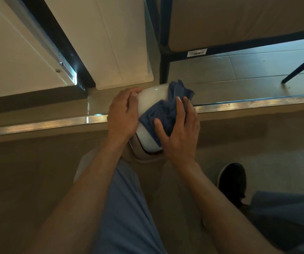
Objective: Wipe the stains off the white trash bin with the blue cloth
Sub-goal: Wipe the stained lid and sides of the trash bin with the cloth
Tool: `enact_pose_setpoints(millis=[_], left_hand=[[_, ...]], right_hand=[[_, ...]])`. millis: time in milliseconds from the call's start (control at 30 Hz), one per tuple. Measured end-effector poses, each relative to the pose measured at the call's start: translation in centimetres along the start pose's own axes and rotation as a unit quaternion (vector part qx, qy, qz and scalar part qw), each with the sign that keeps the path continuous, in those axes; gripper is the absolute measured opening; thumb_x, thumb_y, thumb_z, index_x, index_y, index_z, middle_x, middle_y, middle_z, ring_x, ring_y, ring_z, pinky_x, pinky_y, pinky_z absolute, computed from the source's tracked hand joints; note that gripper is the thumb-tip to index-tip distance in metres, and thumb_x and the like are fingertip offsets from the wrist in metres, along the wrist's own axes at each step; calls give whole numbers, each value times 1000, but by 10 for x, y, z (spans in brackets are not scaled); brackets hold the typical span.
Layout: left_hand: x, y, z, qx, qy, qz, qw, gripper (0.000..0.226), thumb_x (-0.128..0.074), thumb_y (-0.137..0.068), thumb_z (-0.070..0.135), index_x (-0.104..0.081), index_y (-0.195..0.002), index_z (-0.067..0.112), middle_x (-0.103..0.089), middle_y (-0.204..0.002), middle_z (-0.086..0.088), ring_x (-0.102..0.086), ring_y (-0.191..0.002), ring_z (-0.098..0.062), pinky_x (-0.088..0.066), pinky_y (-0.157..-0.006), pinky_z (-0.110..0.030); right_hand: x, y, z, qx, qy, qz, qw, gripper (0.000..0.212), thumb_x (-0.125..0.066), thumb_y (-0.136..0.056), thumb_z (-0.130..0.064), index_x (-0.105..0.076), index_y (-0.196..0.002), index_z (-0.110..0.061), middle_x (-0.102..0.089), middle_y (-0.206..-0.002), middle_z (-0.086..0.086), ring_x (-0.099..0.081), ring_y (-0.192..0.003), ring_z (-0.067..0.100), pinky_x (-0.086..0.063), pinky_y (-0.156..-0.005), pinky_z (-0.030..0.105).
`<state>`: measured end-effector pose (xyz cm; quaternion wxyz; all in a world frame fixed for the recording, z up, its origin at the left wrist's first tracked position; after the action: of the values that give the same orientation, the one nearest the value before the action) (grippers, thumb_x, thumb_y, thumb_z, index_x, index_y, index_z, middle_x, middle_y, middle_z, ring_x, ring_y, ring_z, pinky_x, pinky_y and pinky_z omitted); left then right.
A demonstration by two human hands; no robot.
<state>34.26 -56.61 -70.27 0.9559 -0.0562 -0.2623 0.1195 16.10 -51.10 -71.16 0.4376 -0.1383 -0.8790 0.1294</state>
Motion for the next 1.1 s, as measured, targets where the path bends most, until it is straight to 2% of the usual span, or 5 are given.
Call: enact_pose_setpoints(millis=[333, 633, 767, 900, 1100], left_hand=[[-3, 0, 0, -12, -21, -2, 1000, 36, -36, -108, 34, -67, -123, 22, -68, -116, 4, -62, -109, -16, -50, -96, -46], [-3, 3, 6, -13, -28, 8, 999, 35, -37, -108, 27, -68, -124, 19, -69, -121, 3, -60, -113, -18, -48, -101, -44], [-4, 3, 8, -13, -23, 17, 999, 34, -38, -107, 22, -68, -123, 16, -69, -120, 1, -61, -112, -19, -48, -101, -45], [-2, 1, 5, 0, -34, 24, 999, 36, -36, -107, 22, -68, -123, 16, -70, -119, 0, -62, -111, -20, -48, -100, -45], [-5, 2, 10, 19, -45, 23, 999, 35, -35, -107, 26, -67, -118, 20, -69, -115, 2, -62, -108, -19, -49, -98, -44]], right_hand=[[3, 2, 21, -127, -134, 13, 983, 59, -37, -102, -52, -34, -151, -17, -40, -149, 8, -44, -136, 25, -43, -106, 51], [-1, -90, 10, -130, -158, -171, 964, 41, -46, -99, -44, -55, -129, -18, -57, -126, 6, -55, -118, 23, -46, -99, 41], [-17, -129, 0, -181, -54, -291, 938, 71, -39, -70, -70, -62, -114, -19, -66, -109, 6, -62, -102, 29, -51, -93, 45], [-23, -124, -10, -143, 4, -206, 968, 55, -44, -91, -59, -61, -119, -15, -63, -109, 7, -62, -103, 30, -49, -86, 39], [-2, -67, 20, -101, -173, -93, 975, 55, -49, -99, -53, -48, -142, -18, -56, -134, 5, -54, -122, 18, -45, -98, 33]])
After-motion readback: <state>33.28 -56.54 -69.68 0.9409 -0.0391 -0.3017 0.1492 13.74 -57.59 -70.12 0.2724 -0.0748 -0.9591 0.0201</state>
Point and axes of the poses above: each hand's wrist, its own y-axis away from the middle knuckle, its own x-axis out of the back of the hand, z = x × y, the point moved 6 cm from there along -y, towards the middle knuckle
